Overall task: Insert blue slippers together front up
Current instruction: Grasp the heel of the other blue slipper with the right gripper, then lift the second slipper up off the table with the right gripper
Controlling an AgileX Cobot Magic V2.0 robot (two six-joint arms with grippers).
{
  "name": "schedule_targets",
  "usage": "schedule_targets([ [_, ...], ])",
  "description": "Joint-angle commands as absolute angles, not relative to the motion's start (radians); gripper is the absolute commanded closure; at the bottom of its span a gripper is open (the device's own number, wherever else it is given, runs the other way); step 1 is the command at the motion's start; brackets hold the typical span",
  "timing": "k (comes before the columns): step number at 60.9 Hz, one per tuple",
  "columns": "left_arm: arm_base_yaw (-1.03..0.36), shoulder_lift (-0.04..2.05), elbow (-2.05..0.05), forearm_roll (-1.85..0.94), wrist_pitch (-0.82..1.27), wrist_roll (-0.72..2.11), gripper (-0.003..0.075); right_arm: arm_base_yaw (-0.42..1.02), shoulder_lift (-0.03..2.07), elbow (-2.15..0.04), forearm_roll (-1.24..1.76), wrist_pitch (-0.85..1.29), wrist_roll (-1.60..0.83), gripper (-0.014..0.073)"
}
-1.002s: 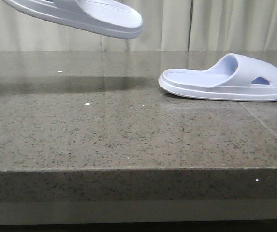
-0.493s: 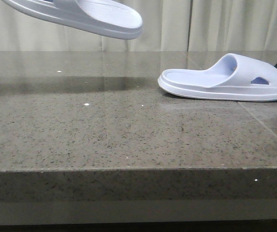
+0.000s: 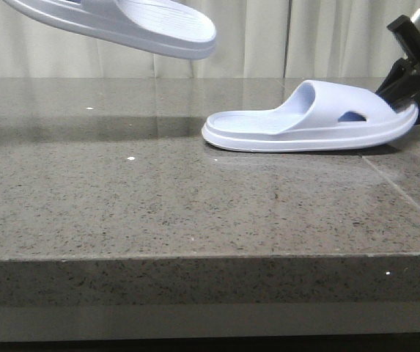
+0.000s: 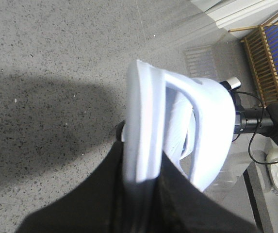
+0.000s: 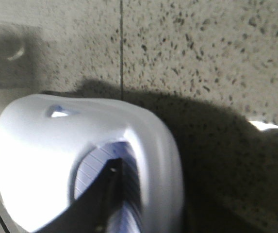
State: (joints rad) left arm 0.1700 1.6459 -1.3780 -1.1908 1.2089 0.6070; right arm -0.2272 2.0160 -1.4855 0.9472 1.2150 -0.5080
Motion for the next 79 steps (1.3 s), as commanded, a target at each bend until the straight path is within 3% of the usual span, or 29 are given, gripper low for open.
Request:
schedule_targets([
  [1, 0.171, 1.597, -1.402, -1.279, 1.286, 0.601, 0.0739, -0.223, 1.990, -1.496, 0.966, 1.309, -0.523, 0.0602],
  [5, 0.171, 1.597, -1.402, -1.279, 1.284, 0.601, 0.0739, -0.227, 1.986, -1.496, 0.976, 1.314, -0.523, 0.0669],
  [31, 0.169, 1.597, -1.402, -1.279, 1.271, 0.601, 0.0739, -0.300, 1.820, -1.631, 1.026, 1.331, -0.461, 0.0648],
  [79, 0.167, 1.597, -1.402, -1.353, 1.275, 0.601, 0.0739, -0.265, 1.645, -1.682, 1.262, 1.332, -0.444, 0.0648],
])
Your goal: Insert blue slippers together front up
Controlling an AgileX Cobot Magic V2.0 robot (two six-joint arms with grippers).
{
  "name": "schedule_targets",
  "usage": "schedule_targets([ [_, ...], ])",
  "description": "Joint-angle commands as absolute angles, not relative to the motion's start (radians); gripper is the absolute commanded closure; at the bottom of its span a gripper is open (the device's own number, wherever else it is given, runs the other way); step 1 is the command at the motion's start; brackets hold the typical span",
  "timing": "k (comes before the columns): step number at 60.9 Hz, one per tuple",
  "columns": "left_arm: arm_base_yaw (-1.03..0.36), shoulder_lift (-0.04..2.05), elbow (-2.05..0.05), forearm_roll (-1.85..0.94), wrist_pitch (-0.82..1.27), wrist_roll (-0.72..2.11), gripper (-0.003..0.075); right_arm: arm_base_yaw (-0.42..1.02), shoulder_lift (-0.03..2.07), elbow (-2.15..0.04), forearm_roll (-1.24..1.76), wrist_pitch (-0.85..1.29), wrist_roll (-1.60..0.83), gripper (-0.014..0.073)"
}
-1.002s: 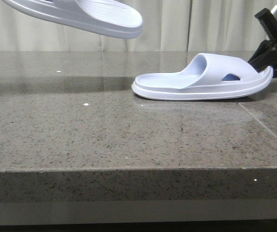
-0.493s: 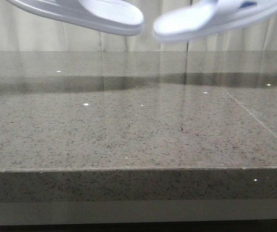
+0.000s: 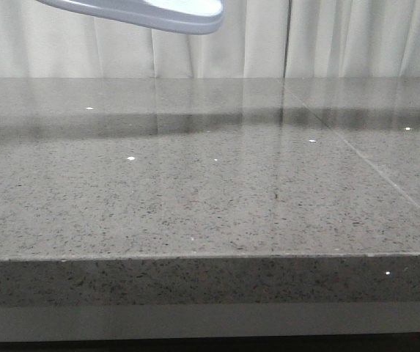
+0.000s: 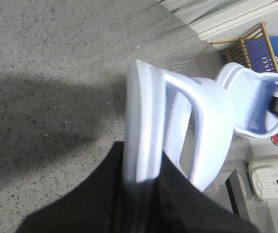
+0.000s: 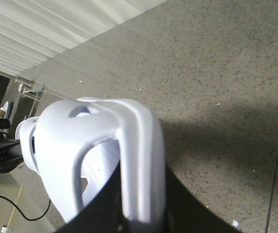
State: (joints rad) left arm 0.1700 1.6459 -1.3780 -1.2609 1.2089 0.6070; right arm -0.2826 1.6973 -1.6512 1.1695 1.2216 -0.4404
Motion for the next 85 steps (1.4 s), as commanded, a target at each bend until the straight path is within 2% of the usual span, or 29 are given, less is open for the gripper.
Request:
schedule_targets([
  [1, 0.167, 1.597, -1.402, -1.353, 1.277, 0.601, 0.0739, -0.260, 1.645, -1.682, 1.262, 1.331, -0.444, 0.0648],
  [16, 0.134, 1.597, -1.402, -1.403, 1.289, 0.601, 0.0739, -0.188, 1.647, -1.682, 1.302, 1.322, -0.473, 0.0648],
  [31, 0.060, 1.597, -1.402, -1.490, 1.289, 0.601, 0.0739, -0.180, 1.648, -1.682, 1.317, 1.308, -0.476, 0.0648],
  [59, 0.038, 1.597, -1.402, -1.581, 1.289, 0.601, 0.0739, -0.133, 1.661, -1.682, 1.394, 1.276, -0.489, 0.0649],
  [85, -0.039, 1.597, -1.402, -1.654, 1.289, 0.601, 0.0739, -0.038, 1.745, -1.682, 1.520, 1.281, -0.534, 0.0649],
])
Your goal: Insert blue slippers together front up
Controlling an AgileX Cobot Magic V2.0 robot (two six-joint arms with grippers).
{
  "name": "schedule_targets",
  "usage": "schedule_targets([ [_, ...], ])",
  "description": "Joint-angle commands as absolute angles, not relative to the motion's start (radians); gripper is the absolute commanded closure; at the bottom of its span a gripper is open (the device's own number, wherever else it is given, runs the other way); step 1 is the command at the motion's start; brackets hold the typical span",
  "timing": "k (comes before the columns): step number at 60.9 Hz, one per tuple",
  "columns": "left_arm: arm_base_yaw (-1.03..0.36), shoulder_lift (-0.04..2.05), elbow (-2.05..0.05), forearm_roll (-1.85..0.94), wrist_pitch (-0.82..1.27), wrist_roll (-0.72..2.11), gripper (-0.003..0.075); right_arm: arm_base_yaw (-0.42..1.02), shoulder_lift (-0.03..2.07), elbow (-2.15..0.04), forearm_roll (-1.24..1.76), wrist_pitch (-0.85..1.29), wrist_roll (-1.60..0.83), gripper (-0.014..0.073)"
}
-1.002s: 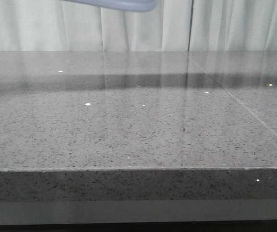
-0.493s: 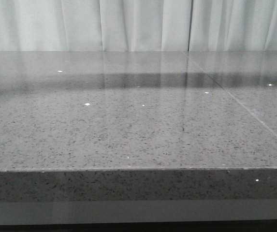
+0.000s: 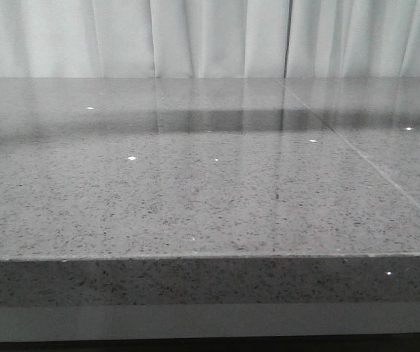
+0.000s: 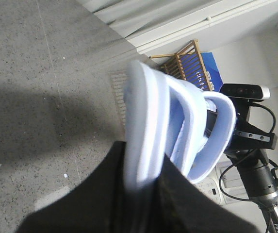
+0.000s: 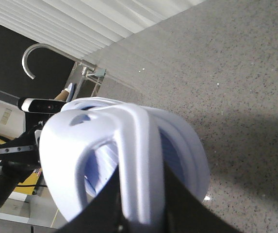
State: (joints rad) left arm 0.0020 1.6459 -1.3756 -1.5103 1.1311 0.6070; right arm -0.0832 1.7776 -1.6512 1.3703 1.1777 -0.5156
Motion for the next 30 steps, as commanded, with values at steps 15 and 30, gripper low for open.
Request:
schedule_targets([
  [15, -0.044, 1.597, -1.402, -1.697, 1.289, 0.601, 0.0739, 0.020, 1.782, -1.682, 1.577, 1.272, -0.565, 0.0649],
  [30, -0.044, 1.597, -1.402, -1.697, 1.289, 0.601, 0.0739, 0.063, 1.814, -1.682, 1.613, 1.276, -0.578, 0.0649],
])
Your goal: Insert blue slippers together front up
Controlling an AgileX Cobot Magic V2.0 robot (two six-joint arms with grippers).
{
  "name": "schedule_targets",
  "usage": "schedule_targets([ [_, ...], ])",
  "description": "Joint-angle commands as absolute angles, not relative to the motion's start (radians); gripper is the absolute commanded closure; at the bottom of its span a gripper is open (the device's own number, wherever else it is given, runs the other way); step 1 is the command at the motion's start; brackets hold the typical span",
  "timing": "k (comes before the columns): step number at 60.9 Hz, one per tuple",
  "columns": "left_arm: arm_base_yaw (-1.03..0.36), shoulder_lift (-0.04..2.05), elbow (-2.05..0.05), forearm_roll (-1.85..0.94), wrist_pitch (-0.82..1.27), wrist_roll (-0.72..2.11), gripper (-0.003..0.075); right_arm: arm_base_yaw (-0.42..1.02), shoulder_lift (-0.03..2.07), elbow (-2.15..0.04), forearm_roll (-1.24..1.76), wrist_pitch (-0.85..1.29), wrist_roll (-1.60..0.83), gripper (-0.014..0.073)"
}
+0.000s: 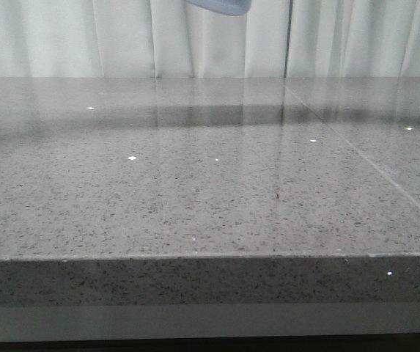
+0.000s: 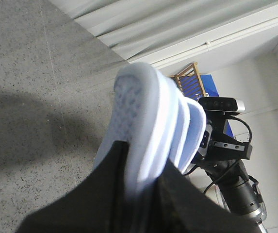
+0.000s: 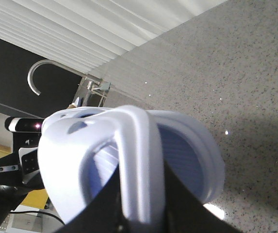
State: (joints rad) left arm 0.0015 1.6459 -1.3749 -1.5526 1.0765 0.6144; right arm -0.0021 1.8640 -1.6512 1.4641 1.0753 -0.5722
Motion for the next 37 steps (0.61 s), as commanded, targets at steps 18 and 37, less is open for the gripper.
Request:
schedule_targets([
  [18, -0.044, 1.597, -1.402, -1.697, 1.289, 0.601, 0.0739, 0.062, 1.814, -1.682, 1.614, 1.284, -0.580, 0.0627],
  [37, -0.040, 1.603, -1.402, -1.604, 1.276, 0.609, 0.0739, 0.023, 1.813, -1.682, 1.548, 1.291, -0.554, 0.0358],
])
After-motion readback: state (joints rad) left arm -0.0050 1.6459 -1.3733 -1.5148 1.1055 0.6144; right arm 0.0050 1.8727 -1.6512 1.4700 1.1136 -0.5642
